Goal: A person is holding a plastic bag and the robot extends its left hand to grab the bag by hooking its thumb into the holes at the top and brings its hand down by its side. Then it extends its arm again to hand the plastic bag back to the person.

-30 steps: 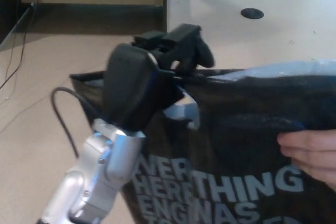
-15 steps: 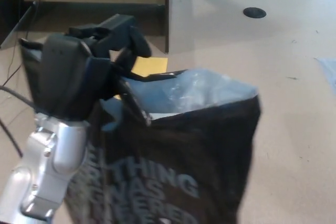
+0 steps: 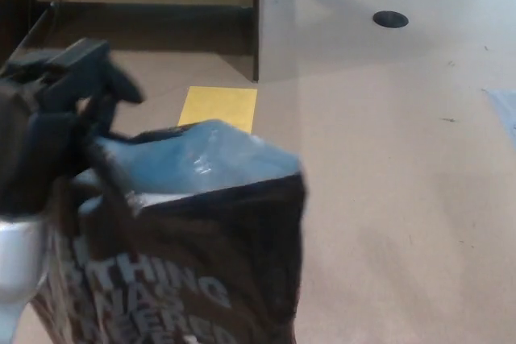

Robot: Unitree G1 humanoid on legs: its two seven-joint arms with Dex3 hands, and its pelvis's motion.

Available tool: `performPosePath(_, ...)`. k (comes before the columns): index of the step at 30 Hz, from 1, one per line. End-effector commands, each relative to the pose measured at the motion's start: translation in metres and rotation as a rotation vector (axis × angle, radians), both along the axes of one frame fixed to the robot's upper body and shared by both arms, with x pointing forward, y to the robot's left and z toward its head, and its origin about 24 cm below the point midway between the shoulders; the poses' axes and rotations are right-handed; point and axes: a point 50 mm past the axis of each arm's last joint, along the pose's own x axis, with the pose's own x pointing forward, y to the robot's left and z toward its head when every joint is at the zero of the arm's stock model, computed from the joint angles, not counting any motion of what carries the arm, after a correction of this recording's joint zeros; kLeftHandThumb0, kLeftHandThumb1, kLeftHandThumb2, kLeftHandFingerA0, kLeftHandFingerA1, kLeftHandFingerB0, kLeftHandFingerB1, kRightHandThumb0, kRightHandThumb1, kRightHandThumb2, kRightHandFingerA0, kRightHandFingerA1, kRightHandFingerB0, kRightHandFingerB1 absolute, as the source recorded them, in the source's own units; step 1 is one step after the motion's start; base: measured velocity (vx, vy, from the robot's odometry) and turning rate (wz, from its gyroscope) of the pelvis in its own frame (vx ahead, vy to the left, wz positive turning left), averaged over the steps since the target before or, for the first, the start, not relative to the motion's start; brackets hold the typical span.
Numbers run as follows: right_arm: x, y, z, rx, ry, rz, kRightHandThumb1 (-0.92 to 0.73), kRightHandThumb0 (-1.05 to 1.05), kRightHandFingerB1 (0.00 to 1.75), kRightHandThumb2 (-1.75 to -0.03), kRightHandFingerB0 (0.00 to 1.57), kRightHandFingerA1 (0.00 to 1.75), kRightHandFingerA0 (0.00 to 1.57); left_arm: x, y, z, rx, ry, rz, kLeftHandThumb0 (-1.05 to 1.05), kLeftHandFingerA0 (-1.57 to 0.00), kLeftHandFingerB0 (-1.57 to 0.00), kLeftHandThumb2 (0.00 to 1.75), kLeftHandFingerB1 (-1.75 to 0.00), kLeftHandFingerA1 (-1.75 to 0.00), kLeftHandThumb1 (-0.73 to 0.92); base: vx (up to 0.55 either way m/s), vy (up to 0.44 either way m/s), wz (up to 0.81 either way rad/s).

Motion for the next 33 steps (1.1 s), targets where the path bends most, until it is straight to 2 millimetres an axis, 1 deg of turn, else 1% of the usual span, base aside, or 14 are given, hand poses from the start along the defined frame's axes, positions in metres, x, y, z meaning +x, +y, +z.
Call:
performPosePath(1, -0.007, 0.0, -0.003, -0.005, 0.024, -0.006, -0.69, -0.33, 0.39, -0.61, 0.56, 0.46, 0.71, -0.024, 0.02, -0.014, -0.043, -0.01, -0.021, 0.0, -0.95, -0.86, 1.08, -1.4, -1.71, 0.53, 0.0, 0.0, 0.0)
performPosePath(10, -0.011, 0.001, -0.005, 0.005, 0.022, -0.022, -0.67, -0.32, 0.4, -0.61, 0.57, 0.48, 0.75, -0.054, 0.071, -0.079, -0.126, 0.172, 0.132, 0.04, -0.84, -0.75, 1.06, -1.45, -1.72, 0.53, 0.0, 0.0, 0.0)
performPosePath(12, -0.009, 0.002, -0.005, 0.003, 0.02, -0.017, -0.67, -0.33, 0.4, -0.61, 0.57, 0.48, 0.75, -0.058, 0.074, -0.086, -0.131, 0.185, 0.135, 0.03, -0.87, -0.72, 1.09, -1.46, -1.74, 0.52, 0.0, 0.0, 0.0)
performPosePath(13, -0.008, 0.002, -0.005, 0.003, 0.017, -0.016, -0.68, -0.33, 0.39, -0.61, 0.56, 0.48, 0.75, -0.061, 0.075, -0.091, -0.148, 0.198, 0.137, 0.16, -1.05, -0.91, 1.26, -1.43, -1.69, 0.34, 0.0, 0.0, 0.0)
performPosePath(14, -0.006, 0.003, -0.004, -0.004, 0.013, -0.01, -0.69, -0.33, 0.39, -0.61, 0.57, 0.46, 0.75, -0.068, 0.074, -0.1, -0.158, 0.23, 0.141, 0.07, -0.91, -0.75, 1.12, -1.41, -1.72, 0.49, 0.0, 0.0, 0.0)
performPosePath(15, -0.005, 0.003, -0.004, -0.002, 0.01, -0.014, -0.69, -0.34, 0.38, -0.6, 0.58, 0.45, 0.73, -0.072, 0.073, -0.106, -0.162, 0.245, 0.139, 0.18, -1.22, -0.96, 1.1, -1.16, -1.35, 0.45, 0.0, 0.0, 0.0)
performPosePath(22, 0.002, 0.002, 0.0, 0.004, -0.021, -0.018, -0.68, -0.32, 0.4, -0.61, 0.58, 0.48, 0.76, -0.104, 0.061, -0.143, -0.194, 0.341, 0.087, 0.13, -1.26, -0.96, 1.11, -1.19, -1.4, 0.47, 0.0, 0.0, 0.0)
performPosePath(23, 0.004, 0.002, 0.001, 0.002, -0.021, -0.014, -0.68, -0.33, 0.4, -0.61, 0.57, 0.47, 0.75, -0.111, 0.058, -0.15, -0.2, 0.379, 0.077, 0.06, -0.99, -0.86, 1.15, -1.38, -1.71, 0.51, 0.0, 0.0, 0.0)
performPosePath(24, 0.005, 0.002, 0.001, 0.004, -0.022, -0.018, -0.67, -0.33, 0.4, -0.61, 0.57, 0.48, 0.75, -0.119, 0.055, -0.16, -0.185, 0.417, 0.087, 0.15, -1.23, -0.99, 1.09, -1.18, -1.37, 0.45, 0.0, 0.0, 0.0)
performPosePath(27, 0.007, 0.003, 0.001, 0.01, -0.017, -0.022, -0.68, -0.33, 0.39, -0.61, 0.57, 0.46, 0.74, -0.134, 0.056, -0.183, -0.138, 0.496, 0.117, 0.09, -0.88, -0.78, 1.06, -1.41, -1.68, 0.53, 0.0, 0.0, 0.0)
performPosePath(28, 0.006, 0.004, 0.001, 0.008, -0.017, -0.017, -0.67, -0.33, 0.4, -0.6, 0.57, 0.47, 0.74, -0.136, 0.059, -0.188, -0.13, 0.515, 0.13, 0.17, -1.19, -0.97, 1.07, -1.18, -1.35, 0.48, 0.0, 0.0, 0.0)
performPosePath(29, 0.004, 0.004, 0.0, 0.009, -0.017, -0.017, -0.67, -0.33, 0.4, -0.6, 0.57, 0.47, 0.74, -0.139, 0.061, -0.192, -0.126, 0.528, 0.142, 0.17, -1.19, -0.97, 1.07, -1.18, -1.35, 0.48, 0.0, 0.0, 0.0)
performPosePath(30, 0.003, 0.002, 0.0, 0.013, -0.016, -0.017, -0.67, -0.33, 0.4, -0.61, 0.57, 0.48, 0.75, -0.139, 0.066, -0.199, -0.104, 0.551, 0.183, 0.12, -0.88, -0.8, 0.95, -1.42, -1.68, 0.56, 0.0, 0.0, 0.0)
performPosePath(33, 0.004, 0.001, 0.002, 0.015, -0.021, -0.025, -0.66, -0.33, 0.4, -0.61, 0.58, 0.49, 0.75, -0.137, 0.077, -0.208, -0.097, 0.598, 0.239, 0.08, -0.83, -0.78, 0.82, -1.4, -1.68, 0.64, 0.0, 0.0, 0.0)
